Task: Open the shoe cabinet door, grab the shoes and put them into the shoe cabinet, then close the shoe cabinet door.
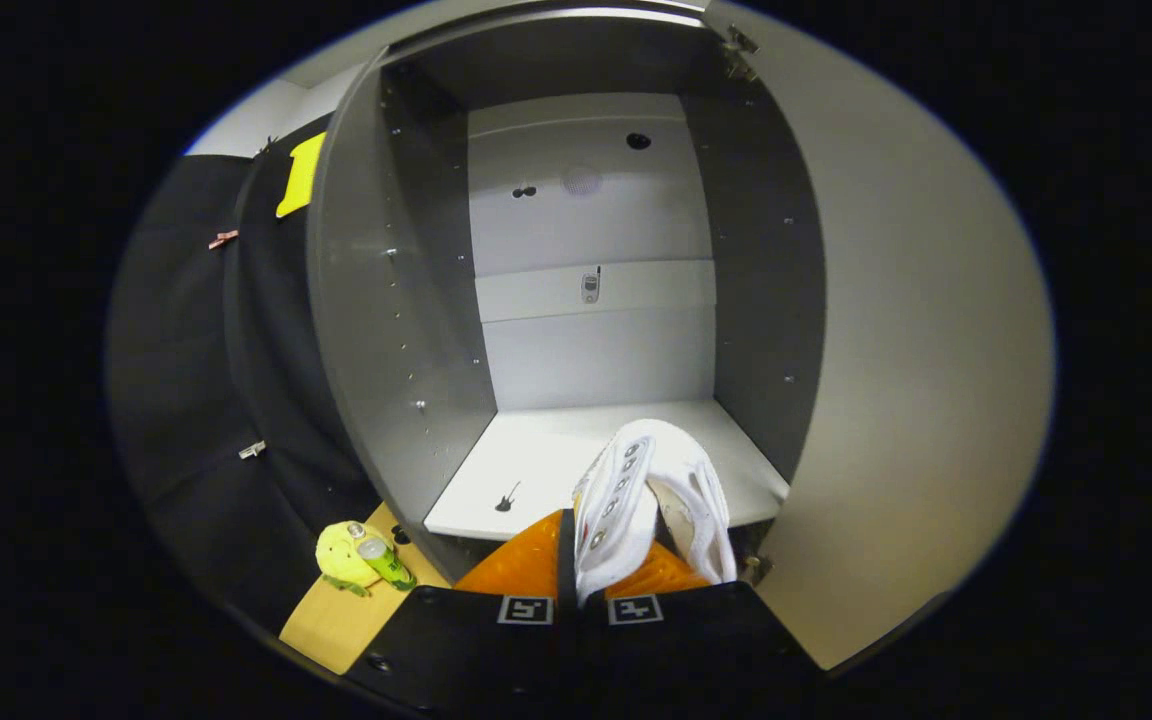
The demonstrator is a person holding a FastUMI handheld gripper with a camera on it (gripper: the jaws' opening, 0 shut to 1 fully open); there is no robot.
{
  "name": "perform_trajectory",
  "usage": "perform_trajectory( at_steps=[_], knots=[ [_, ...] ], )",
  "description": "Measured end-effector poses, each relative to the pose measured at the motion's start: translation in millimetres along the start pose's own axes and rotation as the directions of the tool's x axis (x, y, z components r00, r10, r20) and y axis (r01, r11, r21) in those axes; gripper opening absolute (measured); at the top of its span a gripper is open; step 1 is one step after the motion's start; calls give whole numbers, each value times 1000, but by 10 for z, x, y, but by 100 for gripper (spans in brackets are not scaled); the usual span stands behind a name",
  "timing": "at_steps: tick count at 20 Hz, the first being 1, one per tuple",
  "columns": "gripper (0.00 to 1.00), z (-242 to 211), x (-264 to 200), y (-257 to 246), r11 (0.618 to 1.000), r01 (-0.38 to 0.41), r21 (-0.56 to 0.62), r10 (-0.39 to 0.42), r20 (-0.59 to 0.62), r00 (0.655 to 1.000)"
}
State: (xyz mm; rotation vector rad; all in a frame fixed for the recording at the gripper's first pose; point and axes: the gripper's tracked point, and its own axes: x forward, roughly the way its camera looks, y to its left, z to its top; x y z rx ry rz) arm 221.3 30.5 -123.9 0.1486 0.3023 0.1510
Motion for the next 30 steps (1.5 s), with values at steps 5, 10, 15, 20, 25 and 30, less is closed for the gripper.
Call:
perform_trajectory(
  at_steps=[5, 10, 15, 20, 25, 30],
  knots=[
    [5, 207, 763, -107, 998, 34, -56, -35, -10, 999],
    [5, 55, 1394, -124, 993, 33, -116, -42, -71, 997],
    [5, -97, 1826, -121, 983, 48, -177, -67, -103, 992],
    [5, -98, 2046, -83, 979, 65, -195, -88, -111, 990],
    [27, -155, 1938, 45, 983, 29, -180, -55, -137, 989],
    [75, -84, 1601, 152, 990, -15, -143, -5, -141, 990]
  ],
)
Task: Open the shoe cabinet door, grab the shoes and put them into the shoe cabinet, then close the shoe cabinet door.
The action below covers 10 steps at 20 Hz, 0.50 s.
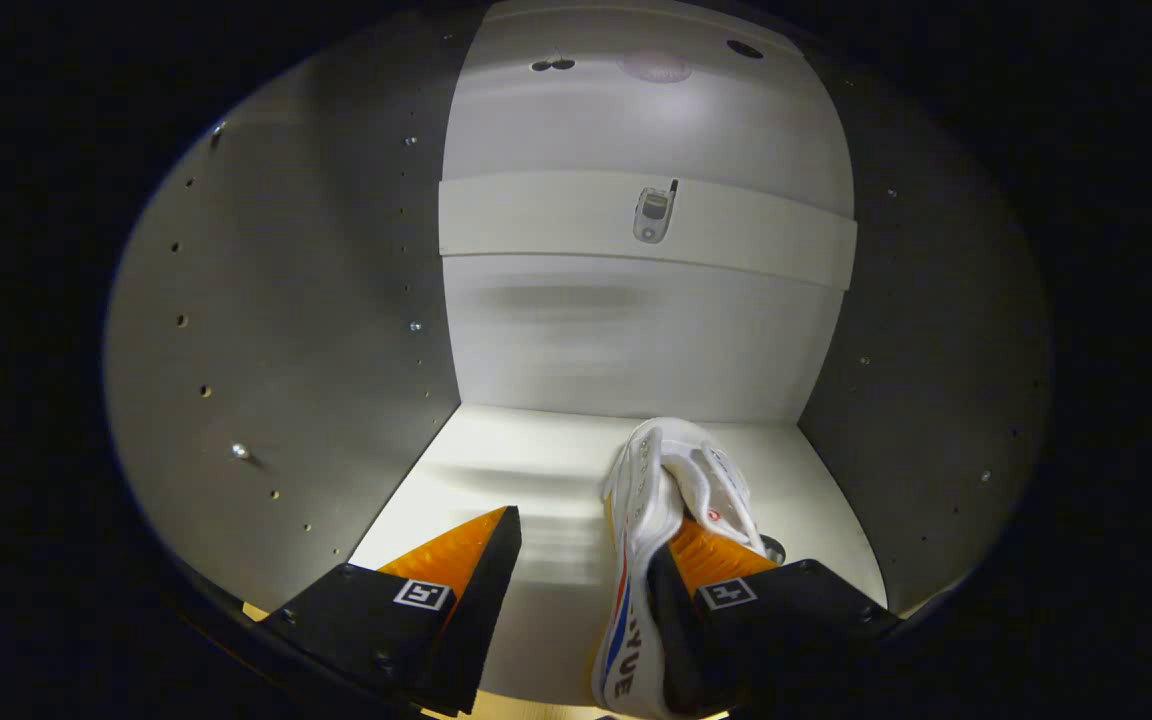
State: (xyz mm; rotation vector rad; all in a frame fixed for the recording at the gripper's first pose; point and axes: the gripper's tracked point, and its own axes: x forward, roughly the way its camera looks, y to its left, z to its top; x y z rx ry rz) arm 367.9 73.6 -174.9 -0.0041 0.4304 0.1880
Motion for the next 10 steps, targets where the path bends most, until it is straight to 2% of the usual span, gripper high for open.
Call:
perform_trajectory(
  at_steps=[2, 3, 6, 10],
  knots=[
    [78, 46, -165, -29, 1000, 0, 5, 0, 17, 1000],
    [86, 76, -265, -33, 1000, -1, 5, 1, 31, 1000],
    [89, 295, -594, -95, 1000, 8, 8, -8, 102, 995],
    [99, 556, -1179, -194, 998, 20, 60, -32, 197, 980]
  ],
)
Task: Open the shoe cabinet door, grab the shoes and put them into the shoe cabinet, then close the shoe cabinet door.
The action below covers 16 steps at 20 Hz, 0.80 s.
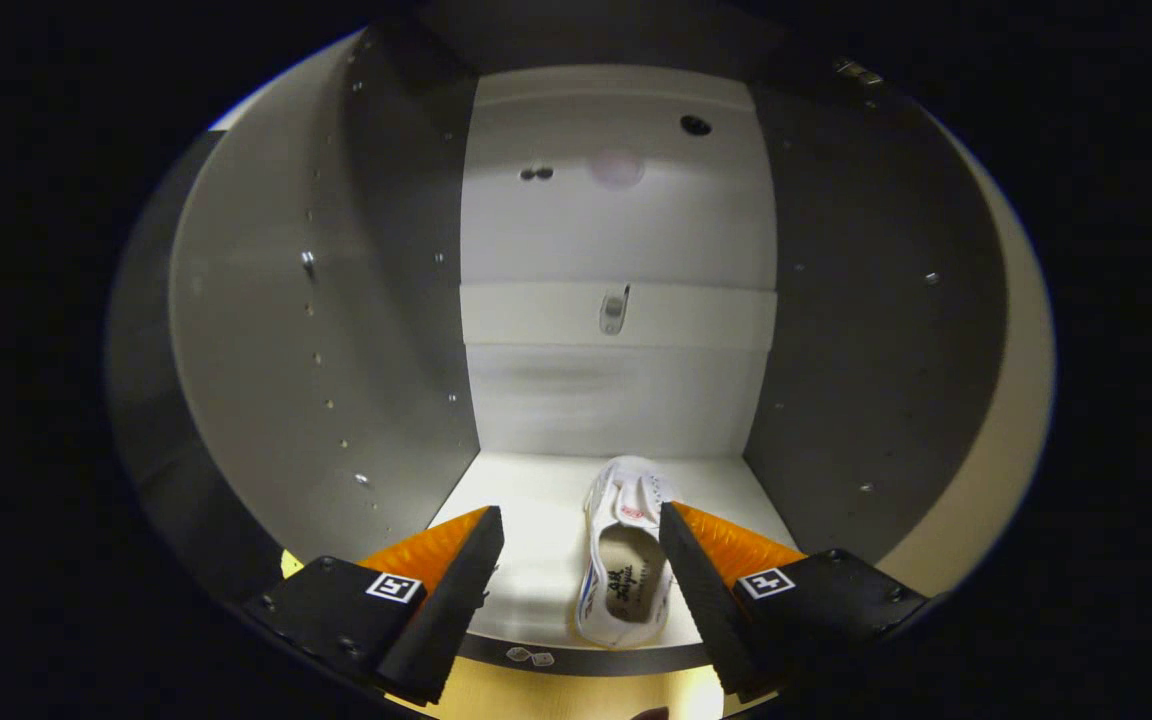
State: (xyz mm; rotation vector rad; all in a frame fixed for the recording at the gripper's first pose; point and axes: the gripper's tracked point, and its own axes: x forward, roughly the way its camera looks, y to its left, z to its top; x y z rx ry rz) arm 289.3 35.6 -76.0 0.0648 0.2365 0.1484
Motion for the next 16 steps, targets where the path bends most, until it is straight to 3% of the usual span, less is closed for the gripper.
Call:
perform_trajectory(
  at_steps=[8, 16],
  knots=[
    [98, 472, -1632, -328, 995, 101, 19, -103, 223, 969],
    [98, 348, -3252, -586, 984, 178, -10, -166, 307, 937]
  ],
)
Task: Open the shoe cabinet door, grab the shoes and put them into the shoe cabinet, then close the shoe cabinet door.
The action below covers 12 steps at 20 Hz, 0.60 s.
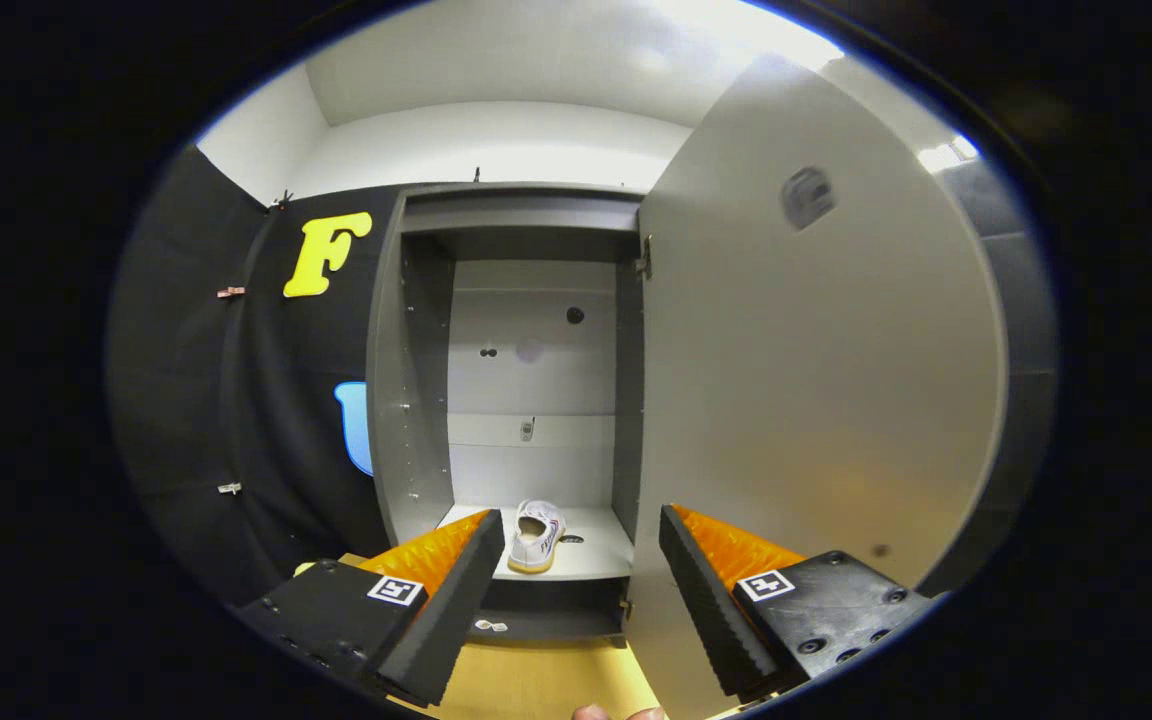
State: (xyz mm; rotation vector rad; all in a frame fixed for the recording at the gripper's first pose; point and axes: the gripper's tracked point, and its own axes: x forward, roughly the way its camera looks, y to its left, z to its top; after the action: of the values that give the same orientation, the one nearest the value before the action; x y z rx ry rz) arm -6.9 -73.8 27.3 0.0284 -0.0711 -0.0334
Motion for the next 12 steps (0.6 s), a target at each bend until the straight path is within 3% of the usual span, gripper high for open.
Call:
perform_trajectory(
  at_steps=[6, 12],
  knots=[
    [97, -53, -781, -715, 989, 146, -32, -147, -13, 989],
    [97, -114, -1002, -1635, 949, 316, -13, -317, -22, 948]
  ],
)
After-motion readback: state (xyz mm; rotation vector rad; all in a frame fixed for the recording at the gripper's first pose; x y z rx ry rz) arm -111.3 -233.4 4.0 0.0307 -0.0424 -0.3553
